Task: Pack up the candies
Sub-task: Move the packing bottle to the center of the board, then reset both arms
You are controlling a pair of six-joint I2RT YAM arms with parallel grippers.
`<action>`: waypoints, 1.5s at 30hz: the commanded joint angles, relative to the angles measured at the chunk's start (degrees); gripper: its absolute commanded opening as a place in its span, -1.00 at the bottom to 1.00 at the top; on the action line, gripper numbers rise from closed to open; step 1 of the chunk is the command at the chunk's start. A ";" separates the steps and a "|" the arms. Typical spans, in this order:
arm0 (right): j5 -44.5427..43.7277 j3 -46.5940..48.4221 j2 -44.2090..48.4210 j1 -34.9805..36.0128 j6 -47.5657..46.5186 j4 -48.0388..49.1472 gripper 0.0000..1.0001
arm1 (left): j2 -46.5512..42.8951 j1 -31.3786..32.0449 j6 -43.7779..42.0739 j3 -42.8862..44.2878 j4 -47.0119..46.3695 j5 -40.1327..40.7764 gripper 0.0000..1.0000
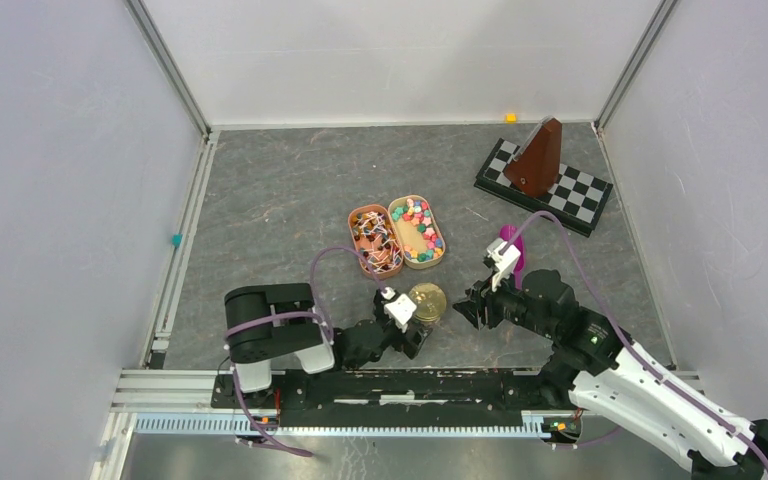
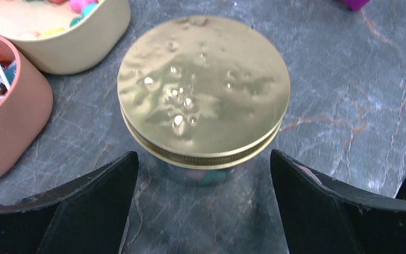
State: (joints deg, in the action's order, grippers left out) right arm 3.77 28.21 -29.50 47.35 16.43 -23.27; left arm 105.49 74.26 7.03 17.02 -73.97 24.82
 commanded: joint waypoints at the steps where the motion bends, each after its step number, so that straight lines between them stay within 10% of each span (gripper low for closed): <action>1: -2.07 3.99 -0.55 0.17 -1.86 0.54 0.02 | -3.43 0.00 3.76 -2.04 2.92 -2.67 1.00; 10: -5.31 7.97 -2.47 0.12 -4.13 -0.75 0.44 | -15.73 0.02 8.71 -1.42 23.82 -4.42 1.00; 13: -6.72 8.90 -2.88 0.19 -4.83 -0.88 0.96 | -22.11 0.03 9.75 -0.59 32.94 -4.74 1.00; 26: -14.53 14.33 -6.27 0.19 -5.54 -2.46 0.96 | -48.22 -0.24 13.38 13.38 76.79 -7.63 1.00; 45: -29.78 25.41 -16.29 -0.29 -4.64 -9.45 0.96 | -42.28 -14.82 6.41 56.82 117.12 -17.40 1.00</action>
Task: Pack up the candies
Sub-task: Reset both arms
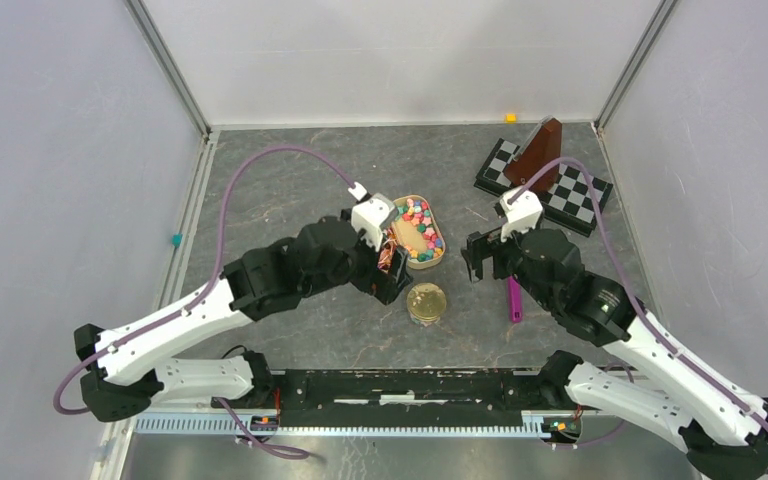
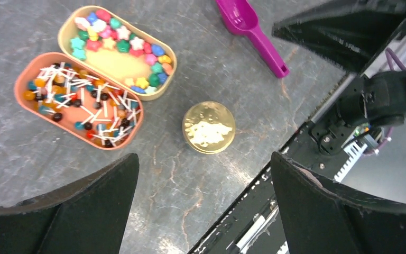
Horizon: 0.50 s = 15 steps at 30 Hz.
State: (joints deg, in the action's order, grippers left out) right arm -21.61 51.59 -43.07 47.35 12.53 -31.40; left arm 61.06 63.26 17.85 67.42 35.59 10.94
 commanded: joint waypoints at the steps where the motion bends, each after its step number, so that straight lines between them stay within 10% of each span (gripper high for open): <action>1: -5.14 1.98 -3.33 -0.84 -0.65 -1.27 0.96 | 2.70 -5.47 -4.57 7.37 8.11 -3.89 1.00; 15: 11.36 -2.98 -5.27 -23.47 1.45 5.73 0.96 | -2.12 -29.19 -0.46 0.26 1.18 -3.70 1.00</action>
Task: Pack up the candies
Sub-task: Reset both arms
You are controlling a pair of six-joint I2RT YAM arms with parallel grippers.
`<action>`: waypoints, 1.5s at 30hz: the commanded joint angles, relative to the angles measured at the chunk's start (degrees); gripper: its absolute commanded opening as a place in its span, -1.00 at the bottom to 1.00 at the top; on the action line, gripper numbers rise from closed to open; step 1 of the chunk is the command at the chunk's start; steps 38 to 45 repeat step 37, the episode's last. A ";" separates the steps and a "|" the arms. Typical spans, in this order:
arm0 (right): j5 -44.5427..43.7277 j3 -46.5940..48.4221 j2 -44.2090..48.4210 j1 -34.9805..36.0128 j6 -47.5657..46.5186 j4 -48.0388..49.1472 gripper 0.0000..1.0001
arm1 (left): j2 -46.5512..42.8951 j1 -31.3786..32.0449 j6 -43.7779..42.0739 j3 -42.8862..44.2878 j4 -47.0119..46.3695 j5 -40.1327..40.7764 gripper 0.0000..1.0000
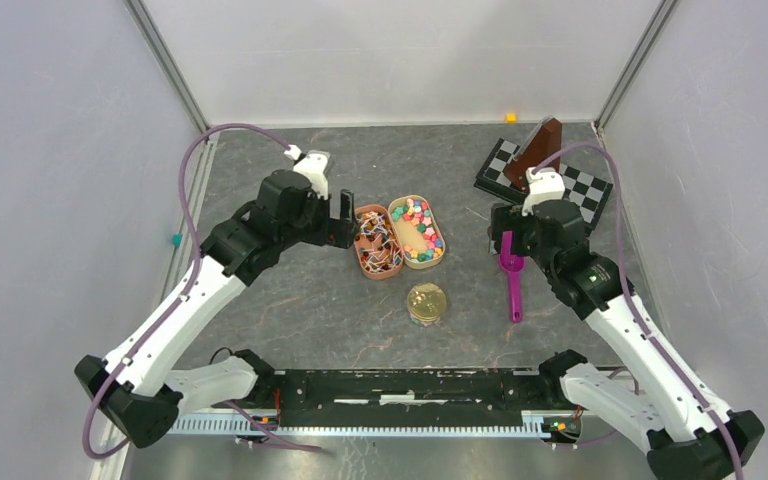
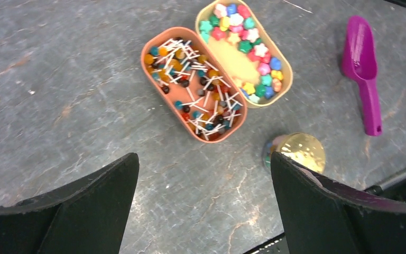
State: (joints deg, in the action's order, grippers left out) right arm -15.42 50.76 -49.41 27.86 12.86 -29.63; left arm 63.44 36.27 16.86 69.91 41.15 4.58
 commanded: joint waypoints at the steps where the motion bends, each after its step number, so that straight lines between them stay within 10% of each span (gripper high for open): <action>1: 4.53 -2.85 1.77 -4.20 1.18 4.50 0.96 | -5.55 -2.28 0.46 -3.34 -5.32 4.25 1.00; 29: 6.09 -19.81 27.45 -4.21 -3.64 22.15 0.96 | -32.23 -2.33 -7.32 -19.05 -19.46 0.16 1.00; 45: 7.45 -21.34 28.72 -4.19 -4.08 23.71 0.96 | -32.37 -2.30 -8.05 -19.52 -19.76 -0.41 1.00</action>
